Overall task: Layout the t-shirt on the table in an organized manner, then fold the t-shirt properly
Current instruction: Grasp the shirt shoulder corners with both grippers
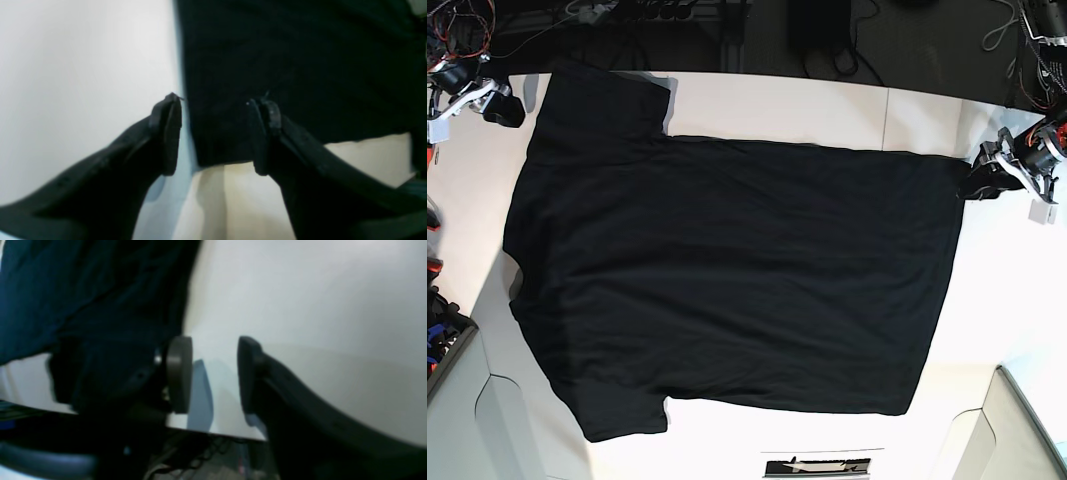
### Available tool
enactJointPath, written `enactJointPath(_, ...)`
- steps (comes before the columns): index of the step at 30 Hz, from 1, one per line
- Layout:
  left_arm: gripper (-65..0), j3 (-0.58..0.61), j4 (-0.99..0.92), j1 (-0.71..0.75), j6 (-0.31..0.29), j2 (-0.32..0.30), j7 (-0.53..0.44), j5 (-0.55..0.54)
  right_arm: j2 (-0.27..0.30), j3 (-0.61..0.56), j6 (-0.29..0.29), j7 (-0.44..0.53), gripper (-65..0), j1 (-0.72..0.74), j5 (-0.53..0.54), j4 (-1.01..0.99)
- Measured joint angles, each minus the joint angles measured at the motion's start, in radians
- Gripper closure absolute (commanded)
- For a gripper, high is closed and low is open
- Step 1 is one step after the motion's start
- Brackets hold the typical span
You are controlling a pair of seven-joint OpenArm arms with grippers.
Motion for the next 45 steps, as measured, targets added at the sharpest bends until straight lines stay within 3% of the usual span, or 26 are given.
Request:
enactJointPath(11, -37.9, -0.001, 0.0, -0.003, 0.007, 0.0, -0.113, 0.136, -0.046, -0.012, 0.006, -0.087, -24.0, -0.003, 0.012, 0.095)
enactJointPath(15, -37.9, -0.001, -0.028, -0.007, 0.057, -0.001, -0.132, 0.174, -0.045, -0.023, 0.006, -0.086, -24.0, -0.003, 0.013, 0.095)
enactJointPath(23, -37.8, -0.002, -0.065, -0.011, 0.048, -0.002, -0.111, 0.148, -0.043, -0.102, 0.006, -0.073, -24.0, -0.002, 0.015, 0.098)
enactJointPath(31, -37.8, 0.135, -0.06, -0.015, 0.018, -0.007, -0.13, 0.117, -0.042, -0.213, 0.008, -0.063, -24.0, 0.001, 0.017, 0.102)
enactJointPath(37, -37.7, 0.165, -0.06, -0.015, 0.013, -0.007, -0.144, 0.107, -0.042, -0.24, 0.011, -0.048, -23.6, 0.0, 0.018, 0.102)
enactJointPath(39, -31.2, 0.165, -0.06, -0.014, -0.01, -0.006, -0.147, 0.109, -0.042, -0.241, 0.01, -0.027, -14.5, 0.0, 0.013, 0.102)
enactJointPath(41, -14.9, 0.168, -0.061, -0.014, -0.009, -0.006, -0.14, 0.109, -0.043, -0.241, 0.002, -0.022, 0.0, 0.001, -0.006, 0.101)
enactJointPath(43, -0.7, 0.171, -0.063, -0.013, -0.009, -0.003, -0.129, 0.09, -0.043, -0.242, 0.006, -0.019, 0.0, 0.006, -0.002, 0.1)
enactJointPath(45, 0.0, 0.173, -0.063, -0.009, -0.009, -0.001, -0.124, 0.06, -0.043, -0.242, 0.007, -0.023, 0.0, 0.018, -0.005, 0.1)
